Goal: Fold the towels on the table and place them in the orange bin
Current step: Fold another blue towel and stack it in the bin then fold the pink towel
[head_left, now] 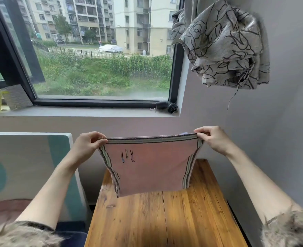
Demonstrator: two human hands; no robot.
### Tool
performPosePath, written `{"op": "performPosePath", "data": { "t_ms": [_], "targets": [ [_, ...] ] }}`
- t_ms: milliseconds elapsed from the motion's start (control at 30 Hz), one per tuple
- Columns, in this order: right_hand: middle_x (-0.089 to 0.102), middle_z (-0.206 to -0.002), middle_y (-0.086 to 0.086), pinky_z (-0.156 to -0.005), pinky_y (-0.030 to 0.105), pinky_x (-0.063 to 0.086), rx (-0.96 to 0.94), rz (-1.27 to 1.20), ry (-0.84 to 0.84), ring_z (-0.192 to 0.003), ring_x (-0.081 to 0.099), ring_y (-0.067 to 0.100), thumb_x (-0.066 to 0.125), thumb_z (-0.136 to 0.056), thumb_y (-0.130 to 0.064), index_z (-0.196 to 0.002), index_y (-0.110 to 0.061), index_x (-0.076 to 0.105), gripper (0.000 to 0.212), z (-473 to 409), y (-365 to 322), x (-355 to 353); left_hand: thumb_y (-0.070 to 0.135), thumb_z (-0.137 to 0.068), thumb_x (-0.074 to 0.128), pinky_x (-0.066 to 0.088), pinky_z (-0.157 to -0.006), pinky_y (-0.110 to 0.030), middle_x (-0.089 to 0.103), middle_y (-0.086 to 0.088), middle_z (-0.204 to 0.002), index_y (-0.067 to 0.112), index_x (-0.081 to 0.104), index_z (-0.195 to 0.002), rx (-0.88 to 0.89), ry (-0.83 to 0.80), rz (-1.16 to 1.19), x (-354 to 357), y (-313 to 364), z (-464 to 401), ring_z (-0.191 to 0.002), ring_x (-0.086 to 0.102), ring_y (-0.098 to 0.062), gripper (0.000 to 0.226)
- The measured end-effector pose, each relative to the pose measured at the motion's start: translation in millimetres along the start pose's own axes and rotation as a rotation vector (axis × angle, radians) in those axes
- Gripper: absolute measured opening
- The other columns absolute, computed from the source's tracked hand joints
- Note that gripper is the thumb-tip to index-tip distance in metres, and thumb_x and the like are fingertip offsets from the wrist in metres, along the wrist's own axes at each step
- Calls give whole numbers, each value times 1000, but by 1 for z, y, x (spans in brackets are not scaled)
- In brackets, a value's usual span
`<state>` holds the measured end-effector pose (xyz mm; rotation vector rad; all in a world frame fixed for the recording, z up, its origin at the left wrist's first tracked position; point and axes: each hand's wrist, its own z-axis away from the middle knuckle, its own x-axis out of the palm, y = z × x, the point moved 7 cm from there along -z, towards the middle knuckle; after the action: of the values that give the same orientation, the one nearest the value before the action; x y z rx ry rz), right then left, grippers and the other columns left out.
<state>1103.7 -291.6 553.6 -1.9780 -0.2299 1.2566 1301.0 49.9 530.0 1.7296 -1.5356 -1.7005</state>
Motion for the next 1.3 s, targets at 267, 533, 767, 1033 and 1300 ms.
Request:
{"op": "performPosePath", "data": {
  "t_ms": [267,533,767,1033,1300],
  "targets": [
    [55,-71,-11,-71,23,36,58,11,-36,-68,48,5,56,-92,-15,-88,-18,62,9,5,11,4,14,-88,61,42,-70,-16,60,-1,-78,12,63,-86,-44,13,122,12,-10,4,-75,53,-14,4],
    [54,-77,7,-59,22,45,215,-132,-178,-63,49,10,57,-91,-9,-94,-6,63,7,15,37,18,12,-89,60,45,-74,-27,64,-6,-81,19,64,-80,-72,-56,138,33,-19,14,-74,55,-14,12],
    [60,-80,1,-72,25,41,211,105,-141,-78,53,17,57,-90,-12,-81,-16,62,10,10,52,31,12,-89,61,42,-67,-23,61,-6,-78,10,64,-85,-114,-45,32,53,-32,7,-72,52,-17,5],
    [64,-109,17,-83,31,39,198,225,97,-106,54,33,47,-93,-11,-100,-6,60,16,-19,41,25,15,-91,59,40,-76,-28,61,-6,-89,8,65,-94,-152,135,-25,60,-16,-25,-86,54,-19,10],
    [63,-102,7,-77,18,34,134,-8,215,-93,53,17,50,-93,-10,-102,-5,62,15,20,50,23,12,-90,59,44,-63,-9,63,-6,-88,12,64,-93,-113,166,157,65,-22,15,-81,57,-17,5]
  ]
}}
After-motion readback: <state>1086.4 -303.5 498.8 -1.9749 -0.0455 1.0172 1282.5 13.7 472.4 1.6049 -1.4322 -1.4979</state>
